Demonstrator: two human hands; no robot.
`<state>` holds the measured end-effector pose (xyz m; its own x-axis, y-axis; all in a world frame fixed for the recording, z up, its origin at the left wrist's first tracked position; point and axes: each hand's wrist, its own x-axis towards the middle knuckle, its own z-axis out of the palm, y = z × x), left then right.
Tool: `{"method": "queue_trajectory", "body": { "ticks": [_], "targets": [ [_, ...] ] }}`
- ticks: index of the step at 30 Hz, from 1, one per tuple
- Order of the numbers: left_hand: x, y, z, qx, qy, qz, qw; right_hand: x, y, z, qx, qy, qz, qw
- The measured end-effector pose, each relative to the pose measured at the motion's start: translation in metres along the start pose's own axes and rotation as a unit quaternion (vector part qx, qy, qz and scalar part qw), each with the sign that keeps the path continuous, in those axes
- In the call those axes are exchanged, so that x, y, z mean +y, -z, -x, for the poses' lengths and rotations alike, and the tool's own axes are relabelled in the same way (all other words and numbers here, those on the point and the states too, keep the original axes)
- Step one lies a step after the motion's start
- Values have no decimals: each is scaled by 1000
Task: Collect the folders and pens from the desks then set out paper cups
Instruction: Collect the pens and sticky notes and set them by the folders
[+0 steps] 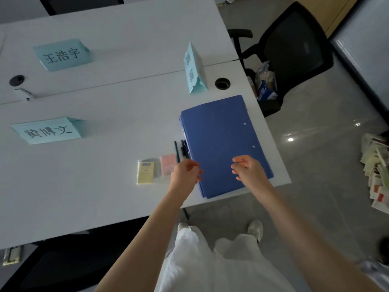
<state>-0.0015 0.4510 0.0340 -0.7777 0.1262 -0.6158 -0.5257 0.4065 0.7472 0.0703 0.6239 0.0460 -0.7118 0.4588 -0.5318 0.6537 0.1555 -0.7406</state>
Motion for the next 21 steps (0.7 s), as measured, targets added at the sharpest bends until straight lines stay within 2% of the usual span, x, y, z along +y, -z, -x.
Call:
{"method": "queue_trajectory", "body": {
  "ticks": [3,6,13,17,21],
  "targets": [
    [3,-64,16,-1,-4,-9,1000,34,61,-7,-4,-1,-4,1000],
    [2,-91,23,3,-2,-10,1000,50,84,-15,11,-2,-14,1000],
    [19,-230,52,19,33,-3,999,95,205,-51,-30,11,7,999],
    [37,-264,53,29,33,-32,999,98,242,-77,-19,12,-5,1000],
    [57,-283,30,47,21,-41,998,92,264,-111,-41,16,7,999]
  ]
}}
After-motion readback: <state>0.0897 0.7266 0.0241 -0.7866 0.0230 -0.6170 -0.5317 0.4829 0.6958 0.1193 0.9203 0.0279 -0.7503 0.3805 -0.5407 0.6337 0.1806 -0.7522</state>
